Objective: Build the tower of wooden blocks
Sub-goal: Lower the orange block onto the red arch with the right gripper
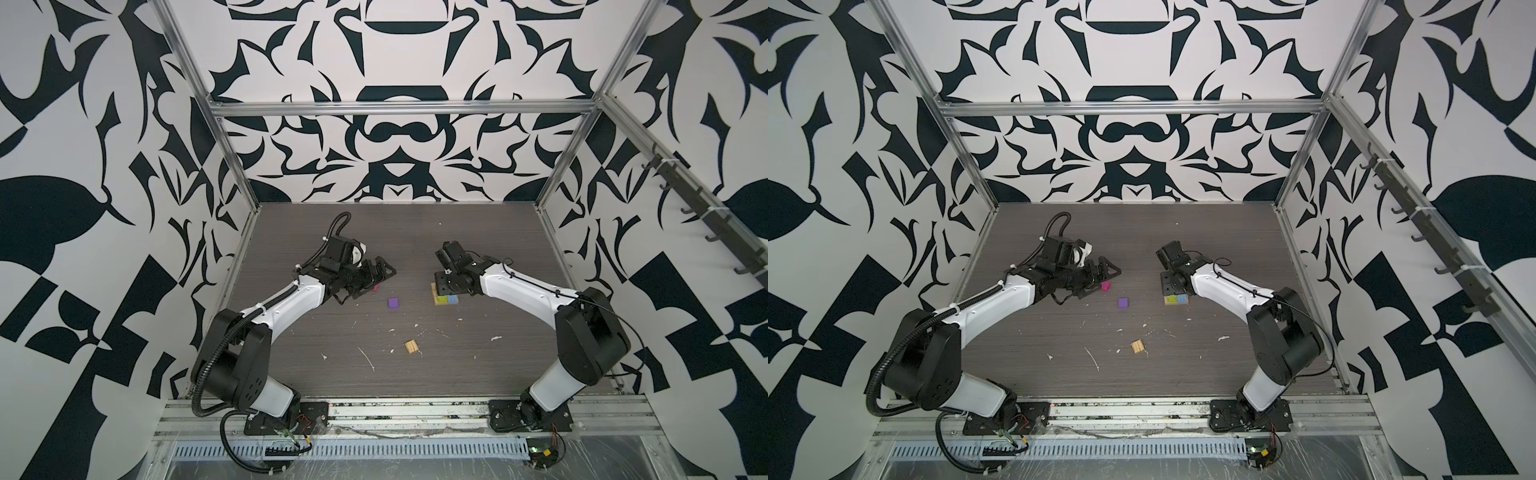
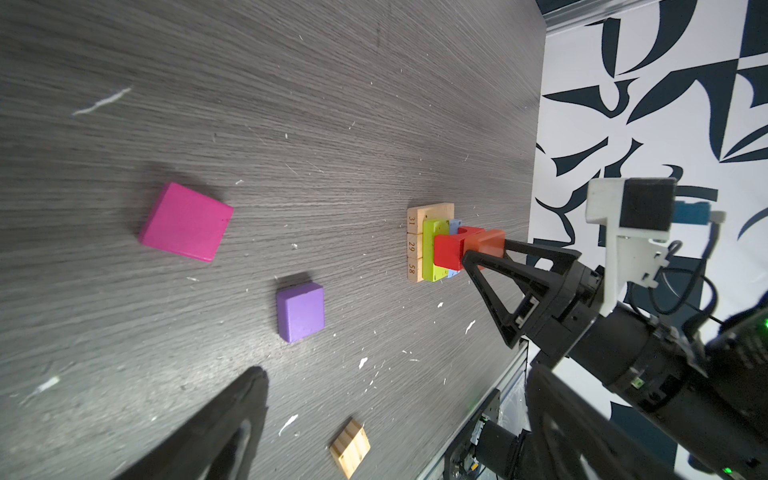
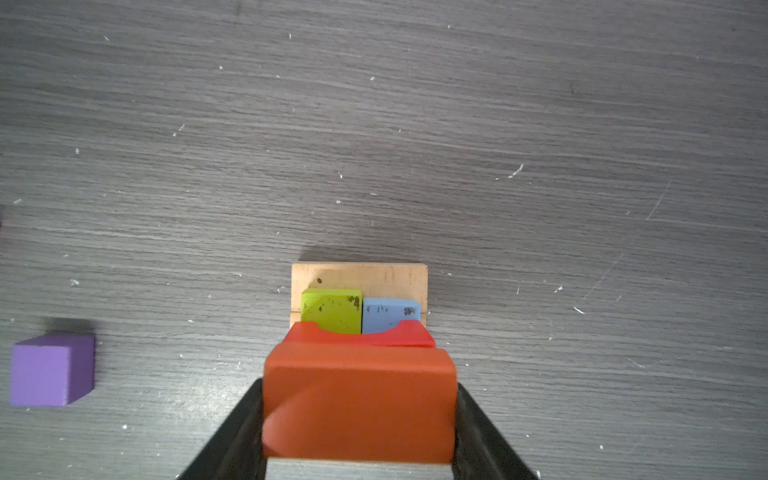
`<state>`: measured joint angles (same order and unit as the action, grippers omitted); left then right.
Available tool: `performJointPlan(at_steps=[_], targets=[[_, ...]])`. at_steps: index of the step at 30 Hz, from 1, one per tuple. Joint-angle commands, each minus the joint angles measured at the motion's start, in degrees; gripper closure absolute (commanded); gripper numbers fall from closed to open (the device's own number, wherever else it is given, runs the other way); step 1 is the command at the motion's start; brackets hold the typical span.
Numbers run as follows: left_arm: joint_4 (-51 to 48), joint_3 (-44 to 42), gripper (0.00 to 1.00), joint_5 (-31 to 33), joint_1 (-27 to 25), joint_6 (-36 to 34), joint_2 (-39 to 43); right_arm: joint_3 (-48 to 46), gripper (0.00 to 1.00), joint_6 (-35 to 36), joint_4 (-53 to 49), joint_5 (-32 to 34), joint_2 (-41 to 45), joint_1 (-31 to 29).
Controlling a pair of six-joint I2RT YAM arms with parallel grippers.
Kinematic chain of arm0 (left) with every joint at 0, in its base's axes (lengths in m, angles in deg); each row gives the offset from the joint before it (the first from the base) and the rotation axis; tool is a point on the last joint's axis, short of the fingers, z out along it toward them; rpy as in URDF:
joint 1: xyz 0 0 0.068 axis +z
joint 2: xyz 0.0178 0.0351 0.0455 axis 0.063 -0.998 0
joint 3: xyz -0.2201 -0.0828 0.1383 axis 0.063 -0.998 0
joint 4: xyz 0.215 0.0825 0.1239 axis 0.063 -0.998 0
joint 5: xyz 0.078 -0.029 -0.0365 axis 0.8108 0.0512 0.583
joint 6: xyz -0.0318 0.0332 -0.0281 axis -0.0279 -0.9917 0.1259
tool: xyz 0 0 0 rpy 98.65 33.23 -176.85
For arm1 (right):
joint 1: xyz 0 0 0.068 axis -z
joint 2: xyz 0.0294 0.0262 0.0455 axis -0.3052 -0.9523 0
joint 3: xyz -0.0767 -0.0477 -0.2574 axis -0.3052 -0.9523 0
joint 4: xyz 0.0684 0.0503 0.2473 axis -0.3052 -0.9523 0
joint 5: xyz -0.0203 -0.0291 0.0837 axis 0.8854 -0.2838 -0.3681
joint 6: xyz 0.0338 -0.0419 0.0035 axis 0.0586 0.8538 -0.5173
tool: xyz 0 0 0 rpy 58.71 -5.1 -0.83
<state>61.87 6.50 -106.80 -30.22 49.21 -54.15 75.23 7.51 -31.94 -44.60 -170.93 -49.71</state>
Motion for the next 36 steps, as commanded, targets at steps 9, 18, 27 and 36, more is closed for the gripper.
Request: performJointPlan(at_steps=[9, 18, 27, 36], targets=[[0.47, 1.37, 0.0, 0.47, -0.25, 0.28, -0.05, -0.32, 0.48, -0.78, 0.69, 0.09, -0.53, 0.13], [0.47, 1.28, 0.0, 0.56, -0.2, 0.26, 0.08, -0.32, 0.46, -0.92, 0.51, 0.18, -0.66, 0.14], [0.47, 1.62, 0.0, 0.49, -0.25, 0.29, -0.15, -0.32, 0.45, -0.95, 0.3, 0.53, 0.02, 0.15], [0.47, 1.85, 0.0, 0.52, -0.24, 0.28, -0.15, -0.09, 0.45, -0.89, 0.37, 0.89, 0.99, 0.21]])
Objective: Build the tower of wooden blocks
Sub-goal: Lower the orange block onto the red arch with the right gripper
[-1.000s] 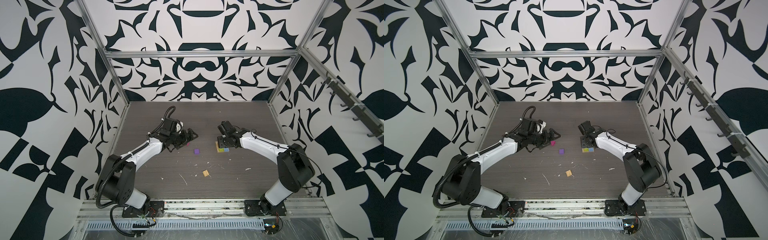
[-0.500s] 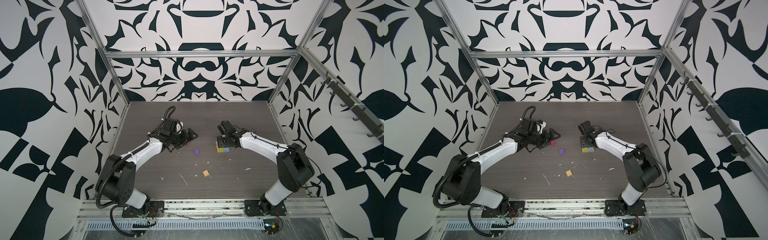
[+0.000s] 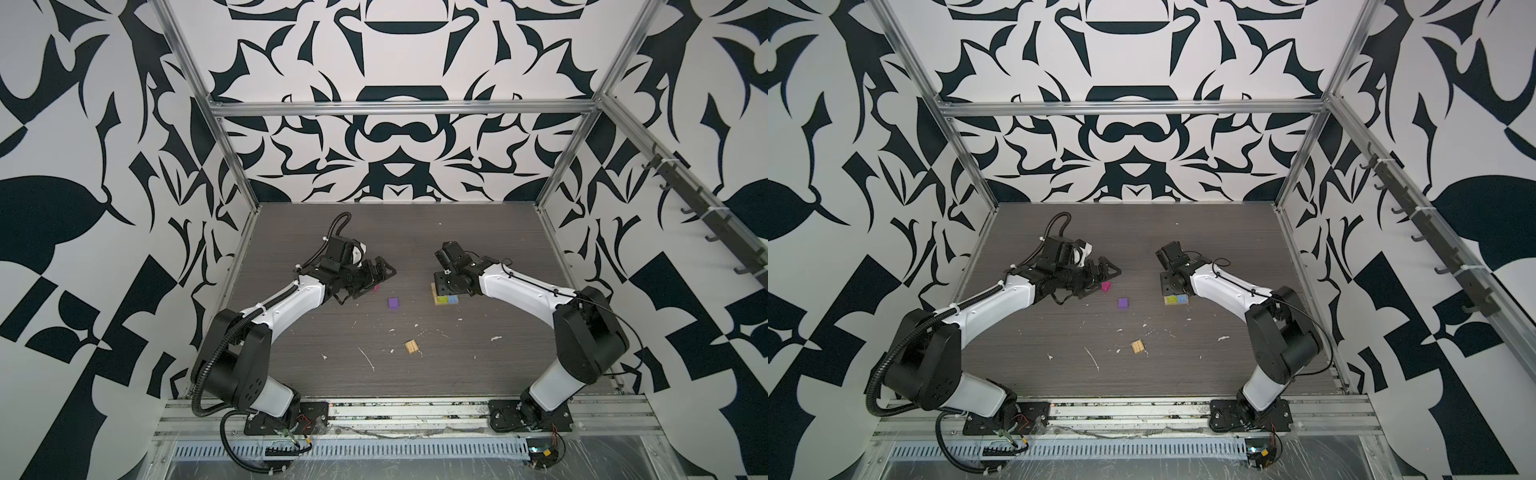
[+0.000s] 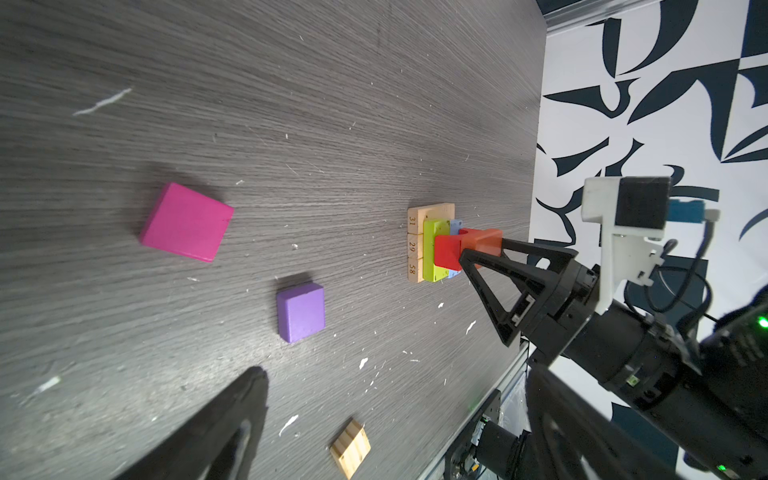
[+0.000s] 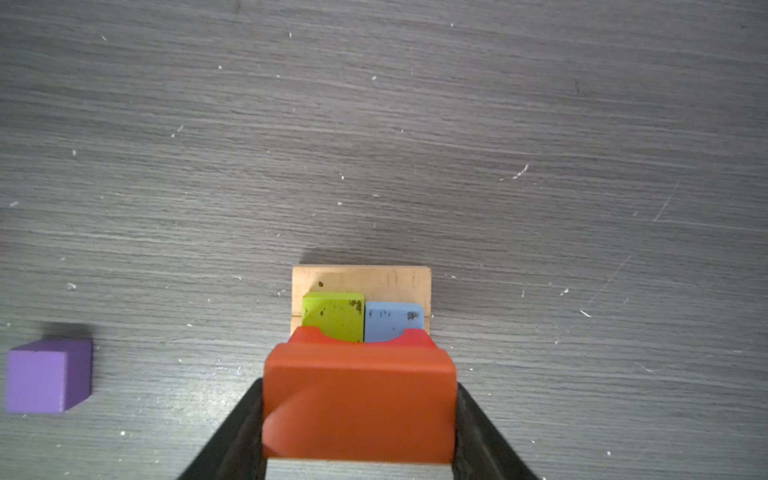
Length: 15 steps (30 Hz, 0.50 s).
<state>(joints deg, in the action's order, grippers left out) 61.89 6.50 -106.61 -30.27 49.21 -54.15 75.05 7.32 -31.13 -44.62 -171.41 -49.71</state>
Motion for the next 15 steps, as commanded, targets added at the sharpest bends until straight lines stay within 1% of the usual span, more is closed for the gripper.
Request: performJointPlan(at_steps=[1, 15], targets=[[0.45, 1.87, 0.0, 0.38, -0.23, 0.28, -0.1, 0.11, 0.44, -0.68, -0.42, 0.93, 1.57, 0.18], [0.45, 2.02, 0.0, 0.22, -0.33, 0.37, -0.32, -0.31, 0.43, -0.84, -0.18, 0.91, 1.93, 0.17]])
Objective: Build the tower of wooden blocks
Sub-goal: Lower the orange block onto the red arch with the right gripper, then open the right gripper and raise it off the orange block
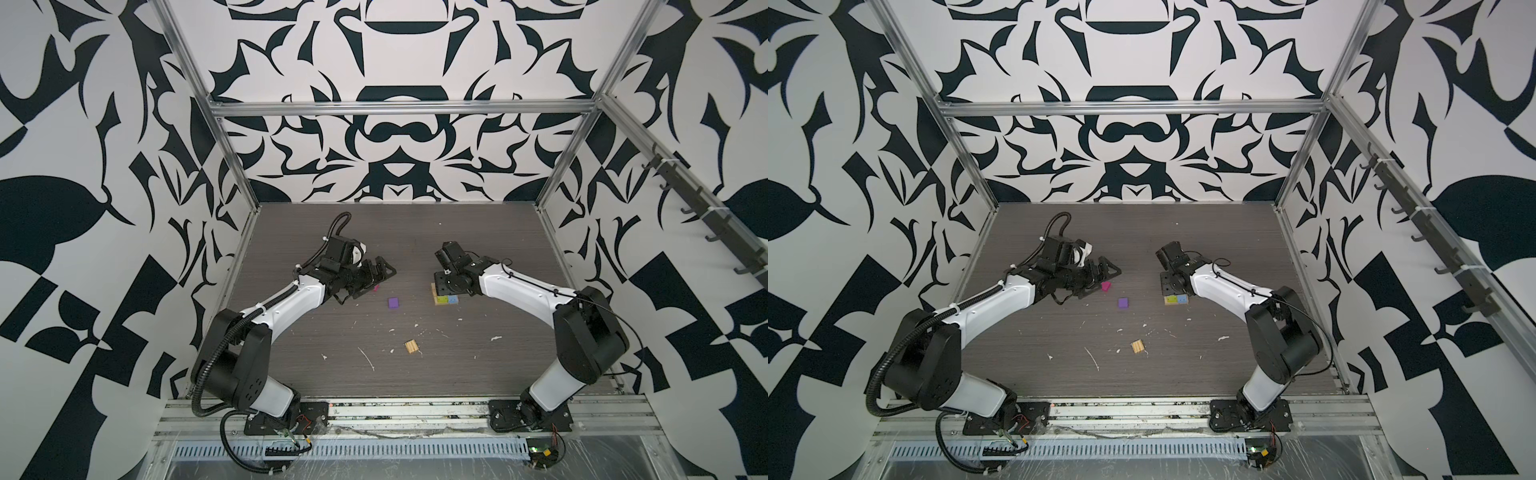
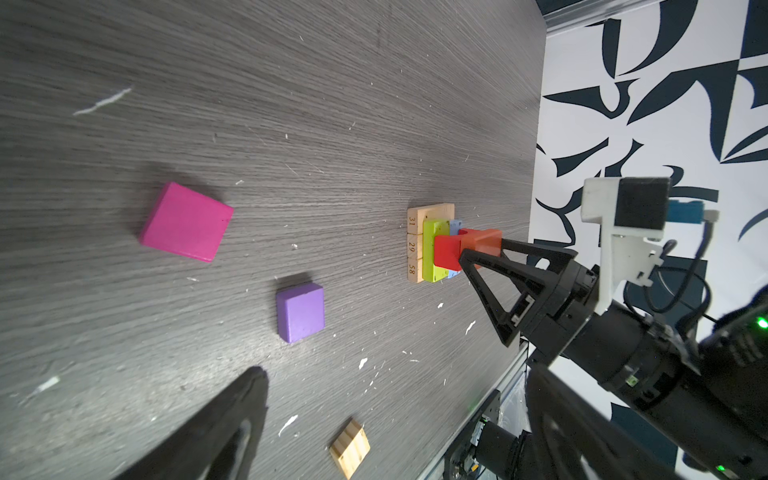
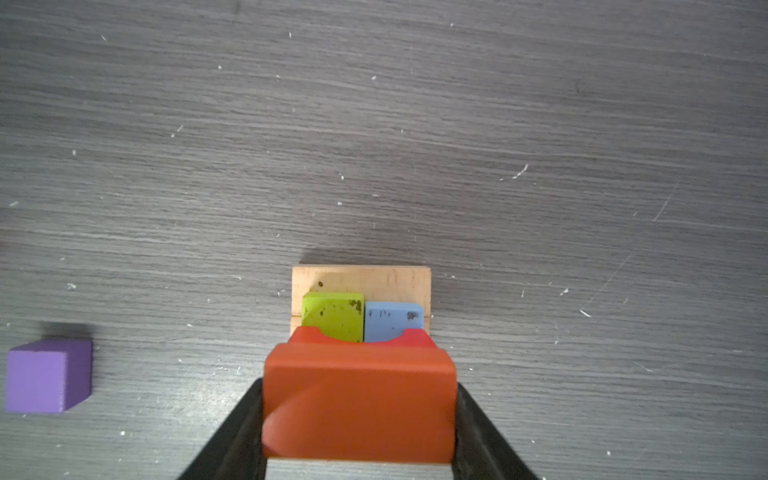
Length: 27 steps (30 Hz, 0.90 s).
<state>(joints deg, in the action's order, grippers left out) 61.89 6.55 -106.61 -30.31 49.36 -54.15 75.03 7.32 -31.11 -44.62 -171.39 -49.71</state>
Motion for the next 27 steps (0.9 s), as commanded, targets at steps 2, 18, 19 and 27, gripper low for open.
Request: performJointPlan(at_steps=[2, 18, 19, 27], targets=[[0.45, 1.83, 0.0, 0.31, -0.28, 0.19, -0.27, -0.29, 0.42, -1.02, -0.36, 0.9, 1.96, 0.18], [0.49, 1.85, 0.0, 0.56, -0.38, 0.22, -0.32, -0.82, 0.35, -1.48, -0.28, 0.79, 2.06, 0.14], [0.54, 1.82, 0.0, 0.56, -0.39, 0.22, -0.36, -0.82, 0.34, -1.5, -0.28, 0.77, 2.01, 0.16], [0.54, 1.72, 0.0, 0.55, -0.46, 0.22, -0.33, -0.68, 0.28, -1.44, -0.24, 0.91, 1.82, 0.18]])
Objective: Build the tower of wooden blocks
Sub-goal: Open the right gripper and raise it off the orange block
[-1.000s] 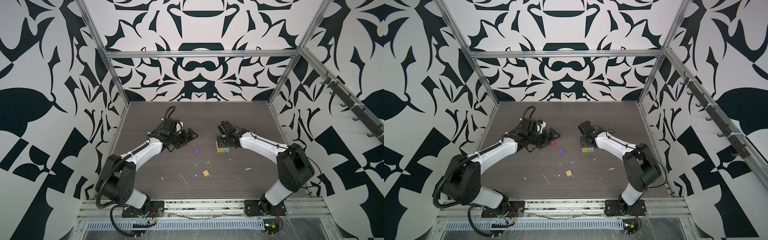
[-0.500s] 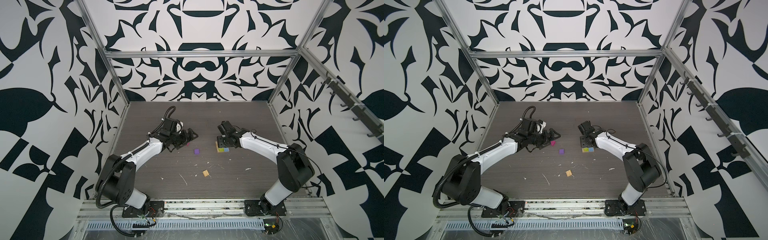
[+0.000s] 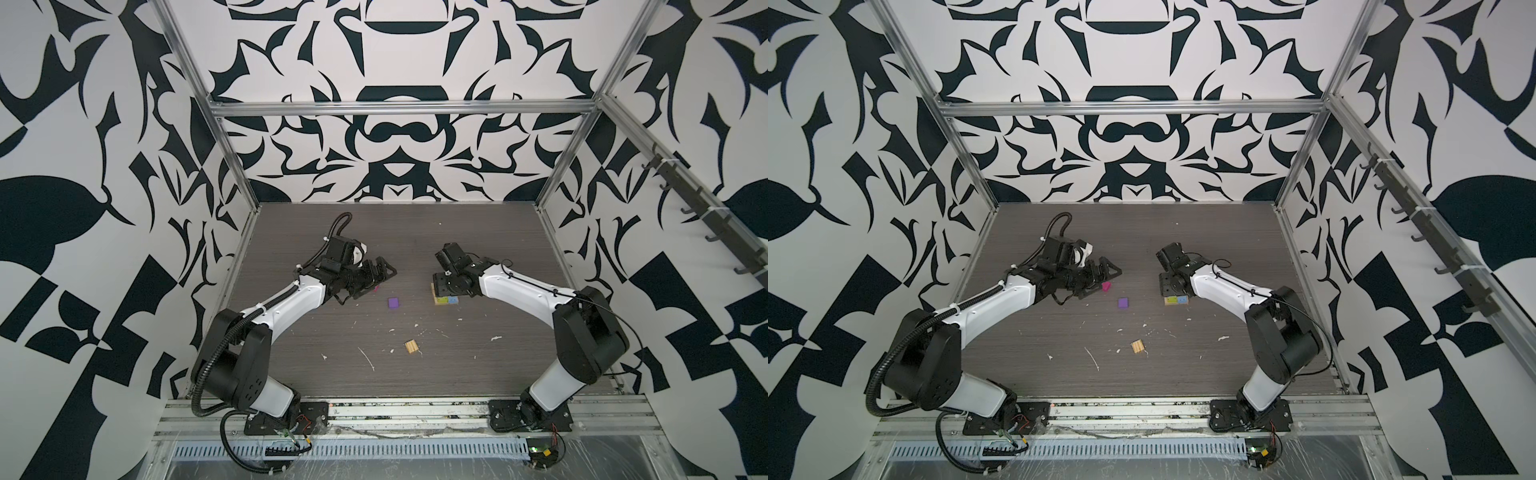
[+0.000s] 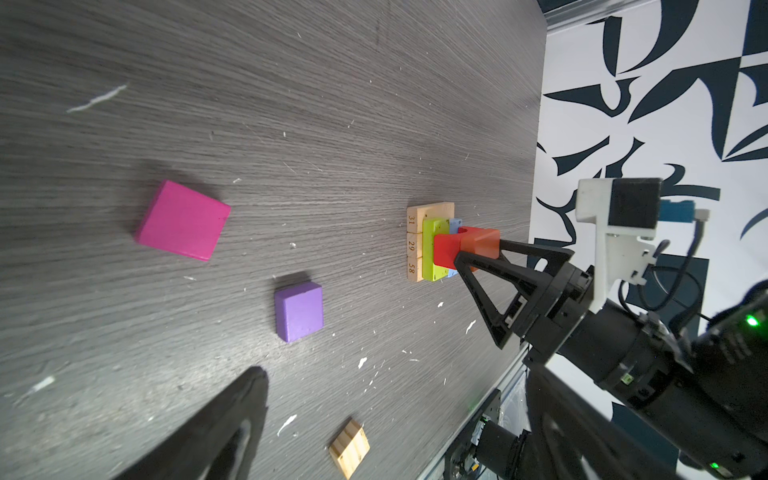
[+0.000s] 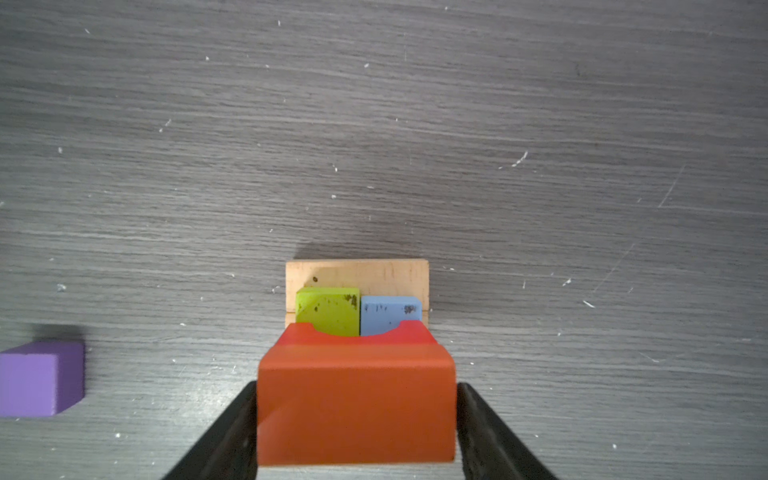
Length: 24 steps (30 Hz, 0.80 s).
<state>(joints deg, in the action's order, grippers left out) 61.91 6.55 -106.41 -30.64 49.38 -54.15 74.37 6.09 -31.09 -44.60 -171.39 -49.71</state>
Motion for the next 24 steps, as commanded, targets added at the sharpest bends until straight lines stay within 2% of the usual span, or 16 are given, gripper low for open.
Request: performJointPlan(at_steps=[1, 7, 11, 16, 17, 24], targets=[[0.51, 1.68, 0.0, 0.29, -0.21, 0.19, -0.34, 0.01, 0.27, -0.06, -0.38, 0.84, 1.81, 0.19], [0.43, 1.64, 0.0, 0.45, -0.15, 0.19, -0.44, -0.21, 0.17, 0.56, -0.49, 0.1, 3.16, 0.2], [0.04, 1.72, 0.0, 0.94, -0.07, 0.19, -0.86, -0.99, 0.14, 1.33, -0.68, 0.09, 6.0, 0.15], [-0.35, 2.28, 0.0, 1.12, -0.11, 0.19, -1.4, -1.04, 0.12, 3.21, -2.81, 0.09, 9.87, 0.04], [-0.49, 2.4, 0.0, 1.12, -0.12, 0.19, -1.39, -1.17, 0.12, 3.53, -3.08, -2.1, 10.63, -0.02], [-3.54, 3.62, 0.0, 3.05, -0.04, -1.25, -1.95, -3.92, 0.12, 6.31, -3.37, -4.21, 18.42, -0.78]])
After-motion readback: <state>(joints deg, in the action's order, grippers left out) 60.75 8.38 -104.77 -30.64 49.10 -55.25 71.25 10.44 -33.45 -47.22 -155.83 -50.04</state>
